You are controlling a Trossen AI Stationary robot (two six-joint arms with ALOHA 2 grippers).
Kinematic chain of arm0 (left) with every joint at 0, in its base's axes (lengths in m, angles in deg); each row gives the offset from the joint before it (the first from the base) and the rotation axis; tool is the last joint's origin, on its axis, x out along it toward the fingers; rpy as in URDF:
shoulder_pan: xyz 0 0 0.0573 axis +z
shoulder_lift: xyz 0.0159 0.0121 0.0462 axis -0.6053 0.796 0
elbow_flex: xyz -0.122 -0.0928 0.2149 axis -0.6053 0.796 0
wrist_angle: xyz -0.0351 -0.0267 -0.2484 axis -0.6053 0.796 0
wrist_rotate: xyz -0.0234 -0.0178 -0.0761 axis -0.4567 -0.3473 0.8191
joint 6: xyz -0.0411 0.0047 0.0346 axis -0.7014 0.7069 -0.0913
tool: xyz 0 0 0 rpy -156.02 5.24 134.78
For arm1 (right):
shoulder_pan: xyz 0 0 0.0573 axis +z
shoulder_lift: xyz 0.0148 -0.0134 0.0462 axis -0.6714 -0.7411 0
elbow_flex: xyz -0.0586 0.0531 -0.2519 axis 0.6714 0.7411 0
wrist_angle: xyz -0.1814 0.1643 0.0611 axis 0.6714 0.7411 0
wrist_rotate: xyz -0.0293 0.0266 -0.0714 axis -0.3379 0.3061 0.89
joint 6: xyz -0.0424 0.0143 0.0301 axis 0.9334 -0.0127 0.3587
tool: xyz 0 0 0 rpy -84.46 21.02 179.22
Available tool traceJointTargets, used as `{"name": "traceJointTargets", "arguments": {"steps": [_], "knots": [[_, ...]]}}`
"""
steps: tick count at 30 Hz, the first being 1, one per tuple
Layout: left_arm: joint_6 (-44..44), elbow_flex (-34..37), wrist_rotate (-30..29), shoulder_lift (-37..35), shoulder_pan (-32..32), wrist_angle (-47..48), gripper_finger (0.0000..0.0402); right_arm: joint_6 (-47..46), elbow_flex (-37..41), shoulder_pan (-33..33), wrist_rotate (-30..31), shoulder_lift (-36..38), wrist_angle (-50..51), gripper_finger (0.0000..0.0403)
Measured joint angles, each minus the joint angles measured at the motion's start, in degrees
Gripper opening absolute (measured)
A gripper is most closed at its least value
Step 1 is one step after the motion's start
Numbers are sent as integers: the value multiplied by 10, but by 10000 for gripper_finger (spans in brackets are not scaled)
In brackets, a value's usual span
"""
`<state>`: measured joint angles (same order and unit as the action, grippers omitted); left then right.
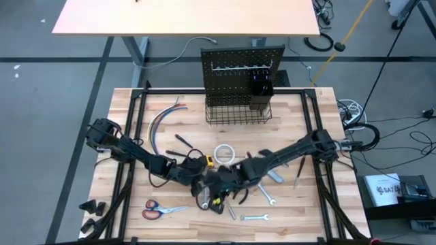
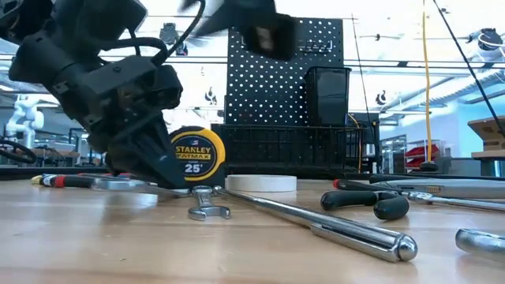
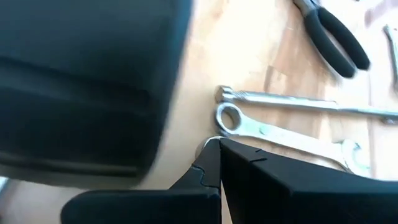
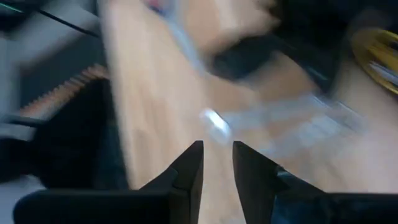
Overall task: Hang tools onto peg board
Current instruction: Put the wrench into the black bin on the peg board
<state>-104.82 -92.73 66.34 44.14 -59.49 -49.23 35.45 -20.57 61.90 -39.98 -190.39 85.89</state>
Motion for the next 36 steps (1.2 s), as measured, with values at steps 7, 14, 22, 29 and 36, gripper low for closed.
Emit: {"name": "traceJointTargets", "arguments": {"steps": [7,14,22,29,36], "knots": [[4,-1,20,-1,14,29,2,12,36,1,3,-75,-154,24],[16,-1,35,-1,26,29,2,15,36,-6,3,-129,-150,2],[17,0,37,-1,25,30,2,-2,33,-6,2,-123,-58,0],[13,0,37,-1,14,28,2,17,37,4,13,-97,28,0],[-5,0,34,0,8,28,2,79,35,11,42,-21,33,13]]}}
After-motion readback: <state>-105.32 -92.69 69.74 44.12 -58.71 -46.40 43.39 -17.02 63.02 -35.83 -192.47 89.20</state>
